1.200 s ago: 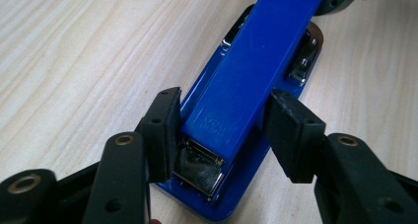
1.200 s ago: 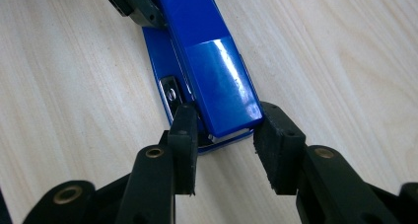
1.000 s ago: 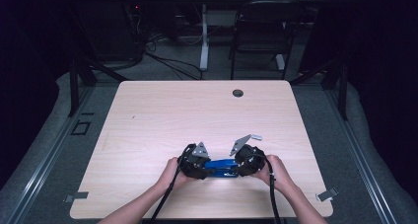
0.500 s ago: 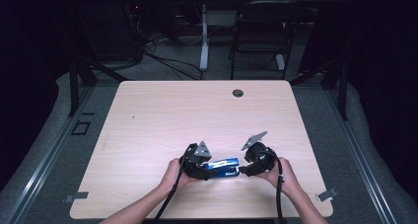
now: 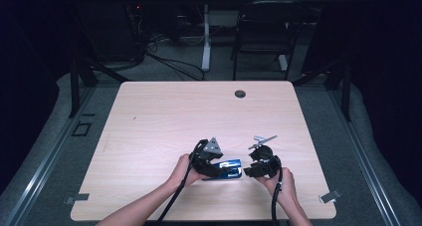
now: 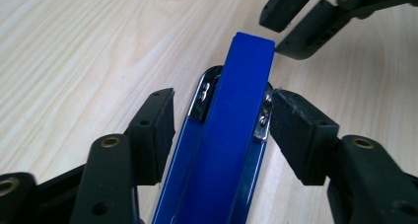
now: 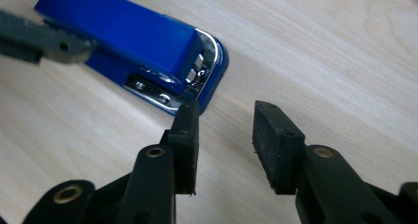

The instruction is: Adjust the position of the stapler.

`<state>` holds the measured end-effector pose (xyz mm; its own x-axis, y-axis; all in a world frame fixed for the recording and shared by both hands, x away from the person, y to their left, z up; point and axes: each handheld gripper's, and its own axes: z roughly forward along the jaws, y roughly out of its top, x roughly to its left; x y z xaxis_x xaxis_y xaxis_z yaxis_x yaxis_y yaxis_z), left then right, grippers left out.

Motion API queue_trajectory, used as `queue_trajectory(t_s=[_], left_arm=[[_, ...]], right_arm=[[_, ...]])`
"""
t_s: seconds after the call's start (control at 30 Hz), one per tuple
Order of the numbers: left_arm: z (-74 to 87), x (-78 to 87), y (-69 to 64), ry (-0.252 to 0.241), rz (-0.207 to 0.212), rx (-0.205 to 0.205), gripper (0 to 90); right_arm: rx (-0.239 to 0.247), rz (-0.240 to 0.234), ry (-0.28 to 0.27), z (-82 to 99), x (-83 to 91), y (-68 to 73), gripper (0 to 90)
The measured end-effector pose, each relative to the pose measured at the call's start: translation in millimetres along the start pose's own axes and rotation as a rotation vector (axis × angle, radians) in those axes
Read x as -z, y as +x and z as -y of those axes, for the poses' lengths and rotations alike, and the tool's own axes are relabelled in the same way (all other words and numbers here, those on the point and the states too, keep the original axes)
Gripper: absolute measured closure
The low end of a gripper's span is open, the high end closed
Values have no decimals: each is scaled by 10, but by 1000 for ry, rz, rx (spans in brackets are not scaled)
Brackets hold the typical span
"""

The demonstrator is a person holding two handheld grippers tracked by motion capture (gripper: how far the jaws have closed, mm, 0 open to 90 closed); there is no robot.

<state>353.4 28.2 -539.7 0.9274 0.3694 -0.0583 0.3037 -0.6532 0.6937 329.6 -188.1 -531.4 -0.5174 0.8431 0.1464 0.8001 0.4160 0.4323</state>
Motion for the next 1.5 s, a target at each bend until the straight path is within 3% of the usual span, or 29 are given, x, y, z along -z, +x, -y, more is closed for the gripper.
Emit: queue_trajectory(t_s=[0.07, 0.1, 0.2, 0.3, 0.4, 0.47, 0.5, 0.53, 0.57, 0.63, 0.77, 1.03, 1.1, 1.27, 1.43, 1.5], left_arm=[[-36, -46, -8, 7, 14, -12, 443], [-50, -60, -13, 11, 16, -19, 450], [-91, -108, -28, 17, 27, -33, 478], [-120, -144, -46, 22, 32, -44, 510], [-140, -165, -62, 28, 32, -63, 533], [-150, -180, -68, 32, 34, -72, 541], [-153, -183, -67, 34, 34, -73, 555], [-156, -190, -64, 35, 35, -73, 560], [-156, -192, -63, 34, 33, -71, 571], [-164, -190, -56, 48, 20, -77, 585], [-166, -211, -58, 36, 34, -75, 585], [-191, -276, -72, 59, 31, -100, 584], [-197, -284, -85, 67, 19, -114, 583], [-192, -313, -83, 74, 21, -108, 585], [-171, -297, -82, 63, 31, -151, 628], [-152, -287, -81, 52, 43, -142, 661]], right_arm=[[-32, 1, -13, 12, -24, -18, 659], [-72, 6, -33, 19, -39, -4, 671], [-104, -3, -49, 17, -53, 12, 694], [-195, -21, -104, 64, -125, 26, 723], [-202, 14, -93, 63, -147, 57, 741], [-230, 18, -121, 69, -114, 41, 752], [-276, 15, -154, 92, -103, 16, 760], [-285, 1, -146, 107, -86, -8, 764], [-326, -29, -172, 143, -96, -24, 775], [-351, -58, -199, 187, -124, -7, 782], [-382, -72, -256, 216, -129, 18, 803], [-436, -119, -282, 286, -247, 7, 835], [-458, -124, -309, 298, -264, 8, 835], [-498, -159, -329, 340, -285, -7, 829], [-505, -163, -360, 374, -307, 7, 835], [-503, -172, -361, 381, -309, 3, 859]])
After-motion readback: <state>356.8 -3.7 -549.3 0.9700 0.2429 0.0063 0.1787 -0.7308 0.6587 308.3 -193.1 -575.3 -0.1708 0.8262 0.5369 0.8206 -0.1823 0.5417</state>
